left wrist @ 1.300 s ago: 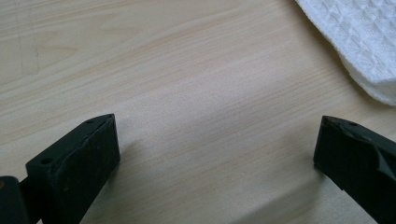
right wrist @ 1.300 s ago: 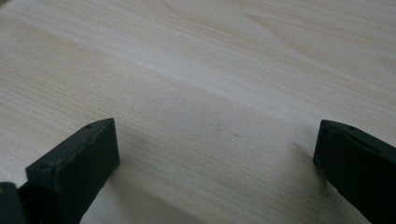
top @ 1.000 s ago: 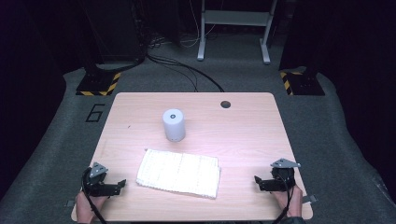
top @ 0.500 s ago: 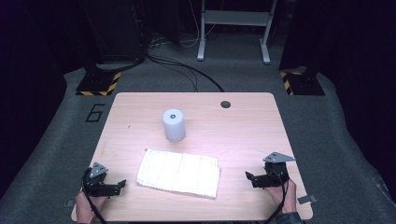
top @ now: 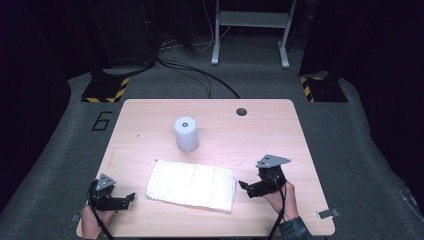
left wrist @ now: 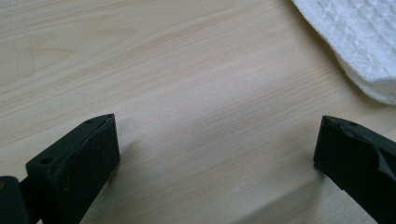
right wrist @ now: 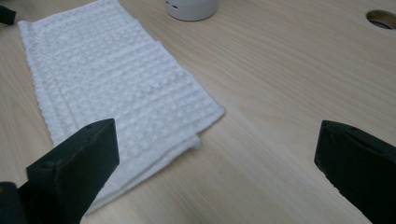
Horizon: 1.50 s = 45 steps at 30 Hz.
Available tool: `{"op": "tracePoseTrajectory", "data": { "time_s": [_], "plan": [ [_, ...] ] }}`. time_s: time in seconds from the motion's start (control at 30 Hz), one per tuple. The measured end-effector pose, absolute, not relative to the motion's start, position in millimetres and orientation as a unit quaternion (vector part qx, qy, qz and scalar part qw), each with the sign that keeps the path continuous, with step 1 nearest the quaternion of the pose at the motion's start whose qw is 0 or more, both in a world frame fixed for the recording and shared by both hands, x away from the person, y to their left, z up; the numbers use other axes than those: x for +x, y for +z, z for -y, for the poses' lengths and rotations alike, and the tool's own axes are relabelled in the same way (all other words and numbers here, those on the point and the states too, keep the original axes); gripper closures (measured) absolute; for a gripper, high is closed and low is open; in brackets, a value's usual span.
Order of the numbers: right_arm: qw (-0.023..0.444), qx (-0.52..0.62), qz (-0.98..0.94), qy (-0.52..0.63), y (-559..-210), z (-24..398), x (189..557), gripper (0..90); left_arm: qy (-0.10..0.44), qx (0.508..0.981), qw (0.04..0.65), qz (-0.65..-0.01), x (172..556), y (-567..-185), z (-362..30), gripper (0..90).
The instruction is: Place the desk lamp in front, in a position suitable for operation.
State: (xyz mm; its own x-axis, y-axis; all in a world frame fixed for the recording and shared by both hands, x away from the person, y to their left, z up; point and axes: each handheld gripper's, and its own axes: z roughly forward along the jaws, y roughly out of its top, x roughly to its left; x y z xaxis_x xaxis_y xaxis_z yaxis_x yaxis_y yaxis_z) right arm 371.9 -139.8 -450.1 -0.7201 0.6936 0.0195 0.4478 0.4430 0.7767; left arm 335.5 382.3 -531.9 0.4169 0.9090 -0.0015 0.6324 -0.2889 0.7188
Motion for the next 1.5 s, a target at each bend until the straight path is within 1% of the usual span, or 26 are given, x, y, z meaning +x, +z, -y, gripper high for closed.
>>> {"op": "tracePoseTrajectory", "data": {
  "time_s": [0.43,0.9,1.13,1.23,1.27,1.5],
  "plan": [
    [0.111,0.259,-0.875,0.394,-454,65,390,0.0,0.214,0.772,0.332,-0.497,336,-533,-382,0.0],
    [0.069,0.206,-0.904,0.368,-476,3,411,0.0,0.214,0.775,0.330,-0.494,336,-533,-382,0.0],
    [0.045,0.192,-0.914,0.354,-491,-19,420,0.0,0.213,0.775,0.330,-0.495,335,-532,-382,0.0],
    [0.044,0.187,-0.917,0.350,-494,-26,424,0.0,0.215,0.774,0.332,-0.495,336,-533,-382,0.0],
    [0.051,0.185,-0.919,0.345,-495,-29,423,0.0,0.213,0.775,0.330,-0.494,336,-532,-382,0.0],
    [0.047,0.174,-0.925,0.336,-500,-41,426,0.0,0.214,0.775,0.331,-0.494,336,-533,-382,0.0]
  ]
}}
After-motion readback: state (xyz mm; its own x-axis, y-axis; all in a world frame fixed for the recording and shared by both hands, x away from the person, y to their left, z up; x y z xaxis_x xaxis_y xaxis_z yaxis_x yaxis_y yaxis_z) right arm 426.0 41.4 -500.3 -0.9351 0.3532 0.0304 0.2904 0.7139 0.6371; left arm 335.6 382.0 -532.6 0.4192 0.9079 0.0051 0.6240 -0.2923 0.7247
